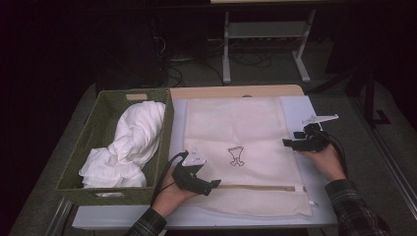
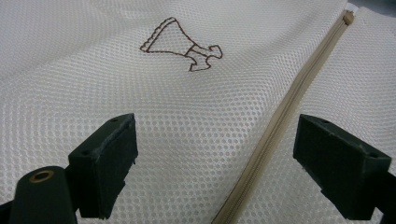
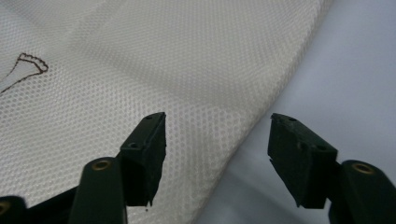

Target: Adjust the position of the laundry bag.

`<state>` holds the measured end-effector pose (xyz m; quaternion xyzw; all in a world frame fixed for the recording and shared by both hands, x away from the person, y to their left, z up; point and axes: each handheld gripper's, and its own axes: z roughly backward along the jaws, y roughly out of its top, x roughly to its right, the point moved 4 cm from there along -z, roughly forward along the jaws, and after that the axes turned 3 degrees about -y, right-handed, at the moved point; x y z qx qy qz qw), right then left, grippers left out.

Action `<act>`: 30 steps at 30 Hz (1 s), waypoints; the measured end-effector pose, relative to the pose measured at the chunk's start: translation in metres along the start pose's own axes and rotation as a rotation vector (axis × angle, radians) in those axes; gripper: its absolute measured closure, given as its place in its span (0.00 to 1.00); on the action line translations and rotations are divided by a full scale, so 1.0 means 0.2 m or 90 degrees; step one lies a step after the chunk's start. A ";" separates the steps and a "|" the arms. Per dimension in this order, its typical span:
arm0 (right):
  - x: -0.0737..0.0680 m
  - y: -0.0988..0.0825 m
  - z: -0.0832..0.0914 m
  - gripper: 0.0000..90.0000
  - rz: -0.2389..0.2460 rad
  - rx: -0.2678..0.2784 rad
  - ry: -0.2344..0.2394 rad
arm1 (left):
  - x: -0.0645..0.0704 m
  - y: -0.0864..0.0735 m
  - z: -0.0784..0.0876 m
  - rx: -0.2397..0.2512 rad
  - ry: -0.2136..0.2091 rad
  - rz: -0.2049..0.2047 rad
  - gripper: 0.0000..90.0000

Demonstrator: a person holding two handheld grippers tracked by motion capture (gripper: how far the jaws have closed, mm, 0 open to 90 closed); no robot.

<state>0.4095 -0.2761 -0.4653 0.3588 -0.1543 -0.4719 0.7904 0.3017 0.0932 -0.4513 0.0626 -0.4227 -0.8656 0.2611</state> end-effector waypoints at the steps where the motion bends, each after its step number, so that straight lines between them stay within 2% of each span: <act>1: 0.00 -0.01 0.00 0.44 -0.004 -0.003 0.003 | 0.00 0.00 0.00 0.000 0.000 0.000 0.14; 9: 0.02 -0.03 -0.01 0.62 -0.011 -0.019 0.021 | 0.00 0.00 0.00 0.000 0.001 -0.001 0.14; 19: 0.02 -0.06 -0.02 0.70 -0.016 -0.042 0.034 | 0.00 0.00 0.00 0.000 0.001 -0.002 0.14; 24: 0.02 -0.06 -0.04 0.79 -0.026 -0.049 0.043 | 0.00 0.00 0.00 -0.002 0.001 -0.003 0.14; 28: 0.00 -0.05 -0.04 0.90 -0.017 -0.045 0.037 | 0.00 0.00 0.00 -0.003 0.000 -0.003 0.14; 30: 0.00 -0.05 -0.04 0.92 -0.010 -0.042 0.032 | 0.00 0.00 0.00 -0.004 0.000 -0.004 0.14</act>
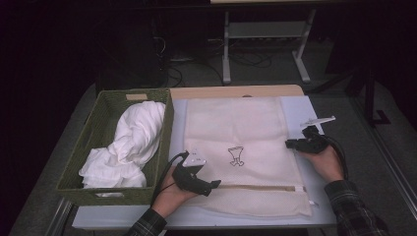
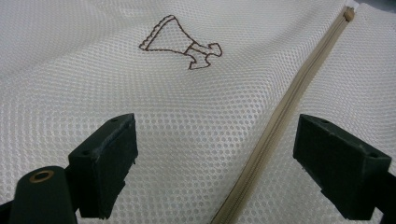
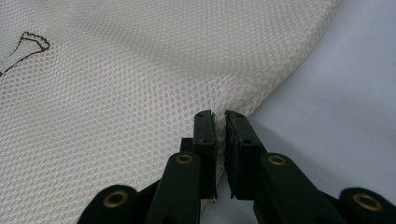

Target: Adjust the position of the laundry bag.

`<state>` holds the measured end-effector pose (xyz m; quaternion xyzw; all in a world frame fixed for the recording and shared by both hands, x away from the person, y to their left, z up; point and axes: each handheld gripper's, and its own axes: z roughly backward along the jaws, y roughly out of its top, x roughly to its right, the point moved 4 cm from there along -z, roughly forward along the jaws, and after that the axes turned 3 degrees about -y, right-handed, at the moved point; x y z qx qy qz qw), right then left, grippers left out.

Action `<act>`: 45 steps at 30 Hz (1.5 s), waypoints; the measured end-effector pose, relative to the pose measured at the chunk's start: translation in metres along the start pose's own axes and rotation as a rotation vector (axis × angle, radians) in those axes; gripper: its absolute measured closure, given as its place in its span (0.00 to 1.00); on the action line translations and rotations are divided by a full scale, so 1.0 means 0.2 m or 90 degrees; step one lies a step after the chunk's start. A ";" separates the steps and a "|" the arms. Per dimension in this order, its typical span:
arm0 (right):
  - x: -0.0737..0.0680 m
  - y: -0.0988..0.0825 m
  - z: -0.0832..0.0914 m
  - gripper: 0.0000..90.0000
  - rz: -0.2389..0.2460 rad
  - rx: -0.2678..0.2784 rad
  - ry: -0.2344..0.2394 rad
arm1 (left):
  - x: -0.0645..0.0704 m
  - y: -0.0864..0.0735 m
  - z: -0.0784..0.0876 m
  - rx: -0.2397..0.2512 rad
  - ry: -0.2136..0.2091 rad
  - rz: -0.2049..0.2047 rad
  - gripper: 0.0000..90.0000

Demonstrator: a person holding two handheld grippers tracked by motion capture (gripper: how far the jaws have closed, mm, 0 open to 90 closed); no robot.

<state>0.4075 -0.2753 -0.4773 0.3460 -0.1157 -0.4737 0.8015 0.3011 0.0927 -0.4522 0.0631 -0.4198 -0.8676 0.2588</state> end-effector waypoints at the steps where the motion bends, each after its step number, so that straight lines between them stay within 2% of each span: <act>1: 0.00 0.00 0.00 0.92 0.004 0.002 -0.002 | 0.00 0.00 0.00 0.001 0.000 0.000 0.14; 9: 0.03 0.01 0.02 0.94 -0.001 0.021 -0.026 | 0.00 0.00 0.00 0.001 0.000 0.001 0.14; 15: 0.05 0.01 0.04 0.95 -0.002 0.018 -0.043 | 0.00 0.00 0.00 0.002 0.000 0.000 0.14; 32: 0.18 -0.03 0.11 0.95 -0.019 0.016 -0.102 | 0.00 0.00 0.00 0.003 0.000 -0.002 0.14; 45: 0.25 -0.07 0.13 0.94 -0.019 0.005 -0.140 | 0.00 0.00 0.00 0.002 0.000 -0.003 0.14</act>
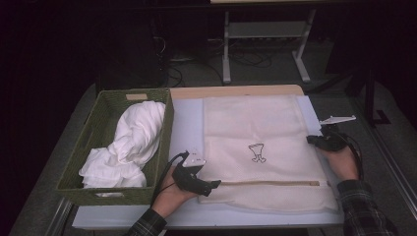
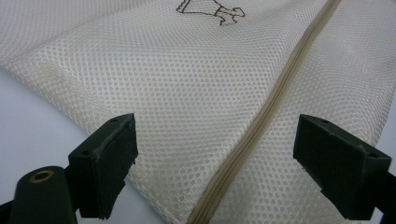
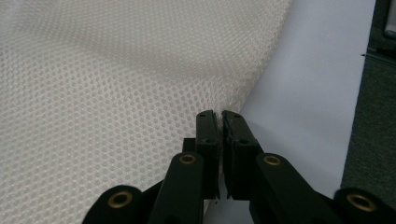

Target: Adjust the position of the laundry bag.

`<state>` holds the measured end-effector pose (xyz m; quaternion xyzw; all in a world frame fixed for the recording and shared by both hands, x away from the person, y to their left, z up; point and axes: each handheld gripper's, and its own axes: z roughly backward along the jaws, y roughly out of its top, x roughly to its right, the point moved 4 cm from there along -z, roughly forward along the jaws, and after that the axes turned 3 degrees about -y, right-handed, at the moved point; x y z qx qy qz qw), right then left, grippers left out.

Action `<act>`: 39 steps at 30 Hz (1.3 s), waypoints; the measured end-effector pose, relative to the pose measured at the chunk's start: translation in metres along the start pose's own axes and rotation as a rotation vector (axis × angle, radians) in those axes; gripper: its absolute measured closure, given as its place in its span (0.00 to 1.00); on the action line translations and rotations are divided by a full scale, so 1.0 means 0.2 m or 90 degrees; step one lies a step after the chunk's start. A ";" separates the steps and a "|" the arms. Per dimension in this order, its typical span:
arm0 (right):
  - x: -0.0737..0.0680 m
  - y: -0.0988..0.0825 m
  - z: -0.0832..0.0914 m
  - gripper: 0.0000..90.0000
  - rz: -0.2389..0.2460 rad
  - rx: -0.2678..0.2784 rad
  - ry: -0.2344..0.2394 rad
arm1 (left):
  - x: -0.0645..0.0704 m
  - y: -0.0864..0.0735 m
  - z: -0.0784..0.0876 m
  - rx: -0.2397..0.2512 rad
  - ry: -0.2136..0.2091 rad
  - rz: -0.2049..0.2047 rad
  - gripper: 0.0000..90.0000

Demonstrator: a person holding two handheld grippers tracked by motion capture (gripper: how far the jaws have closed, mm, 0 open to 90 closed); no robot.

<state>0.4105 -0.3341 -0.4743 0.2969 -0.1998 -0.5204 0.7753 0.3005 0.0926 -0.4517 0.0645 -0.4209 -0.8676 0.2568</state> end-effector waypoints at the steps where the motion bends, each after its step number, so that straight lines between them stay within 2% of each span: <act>1: 0.00 0.00 0.00 0.94 -0.002 0.000 0.001 | 0.00 0.00 0.00 0.000 0.000 0.000 0.14; 5: 0.00 0.00 0.01 0.88 -0.003 0.010 0.005 | 0.00 0.00 0.00 0.000 -0.001 0.000 0.14; 8: -0.01 0.02 0.03 0.79 -0.006 0.023 0.011 | 0.00 0.00 0.00 -0.001 -0.002 -0.001 0.14; 14: -0.04 0.02 0.05 0.60 0.009 0.033 0.014 | 0.00 0.00 0.00 -0.001 -0.002 0.000 0.14; 20: -0.09 0.03 0.09 0.47 0.008 0.044 0.041 | 0.00 0.00 0.00 0.002 -0.002 0.004 0.14; 24: -0.13 0.01 0.13 0.43 0.010 0.050 0.064 | 0.00 0.00 0.00 -0.001 0.001 0.000 0.14; 33: -0.15 -0.04 0.18 0.36 -0.003 0.059 0.072 | 0.00 0.00 -0.01 -0.002 -0.001 0.000 0.14; 39: -0.17 -0.08 0.22 0.34 -0.008 0.060 0.076 | 0.00 0.00 0.00 -0.003 -0.002 -0.001 0.14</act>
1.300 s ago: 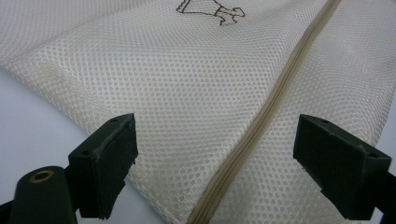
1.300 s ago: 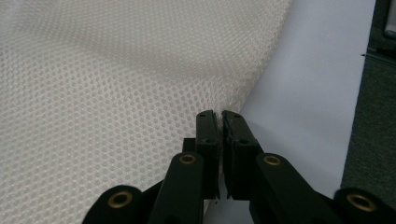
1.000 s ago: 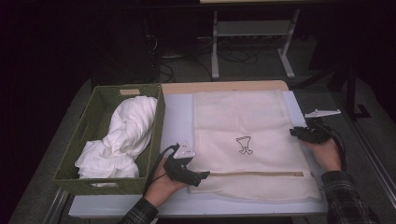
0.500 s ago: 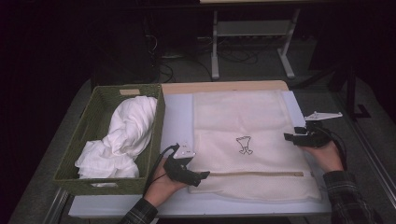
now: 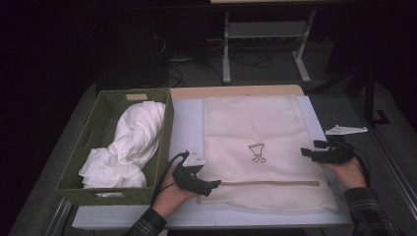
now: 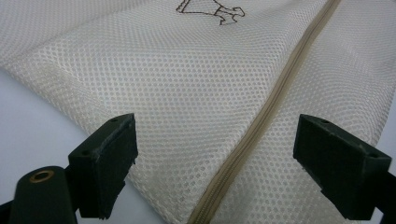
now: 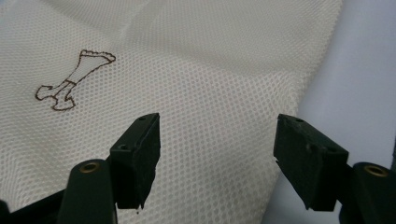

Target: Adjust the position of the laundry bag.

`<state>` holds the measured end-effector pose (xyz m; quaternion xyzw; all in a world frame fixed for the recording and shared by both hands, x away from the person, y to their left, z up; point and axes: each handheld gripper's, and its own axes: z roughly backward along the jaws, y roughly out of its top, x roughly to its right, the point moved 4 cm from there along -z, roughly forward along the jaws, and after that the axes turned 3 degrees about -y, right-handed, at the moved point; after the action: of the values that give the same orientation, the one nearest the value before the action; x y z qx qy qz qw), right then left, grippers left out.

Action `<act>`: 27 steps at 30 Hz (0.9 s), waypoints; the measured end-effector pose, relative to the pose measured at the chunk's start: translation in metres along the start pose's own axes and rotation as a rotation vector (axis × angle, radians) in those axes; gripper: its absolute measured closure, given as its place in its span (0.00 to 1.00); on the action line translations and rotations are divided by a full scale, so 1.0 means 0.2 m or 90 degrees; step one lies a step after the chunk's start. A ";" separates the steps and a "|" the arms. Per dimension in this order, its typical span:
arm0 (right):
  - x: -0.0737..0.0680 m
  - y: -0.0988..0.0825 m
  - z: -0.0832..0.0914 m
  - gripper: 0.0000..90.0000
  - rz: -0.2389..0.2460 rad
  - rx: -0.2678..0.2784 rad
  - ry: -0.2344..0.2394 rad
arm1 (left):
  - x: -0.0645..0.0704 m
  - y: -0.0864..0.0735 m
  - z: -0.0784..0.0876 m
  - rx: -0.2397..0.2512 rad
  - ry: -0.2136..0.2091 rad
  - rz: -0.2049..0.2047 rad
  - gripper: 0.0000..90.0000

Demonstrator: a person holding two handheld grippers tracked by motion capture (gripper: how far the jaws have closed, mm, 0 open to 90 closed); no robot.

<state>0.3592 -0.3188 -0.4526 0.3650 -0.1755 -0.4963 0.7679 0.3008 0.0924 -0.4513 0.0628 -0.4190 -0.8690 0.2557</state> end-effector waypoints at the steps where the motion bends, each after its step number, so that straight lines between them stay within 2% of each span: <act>1: 0.00 0.00 0.01 0.34 -0.001 0.003 -0.002 | 0.00 0.00 0.00 0.002 0.000 0.001 0.14; 12: -0.06 -0.05 0.09 0.30 0.014 0.017 0.007 | 0.01 0.00 0.01 0.007 0.001 0.003 0.14; 27: -0.09 -0.08 0.10 0.29 0.024 0.016 0.018 | 0.01 0.00 0.01 0.007 0.002 0.000 0.14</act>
<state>0.3281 -0.3135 -0.4492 0.3784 -0.1778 -0.4745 0.7746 0.2989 0.0929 -0.4496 0.0654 -0.4233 -0.8666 0.2561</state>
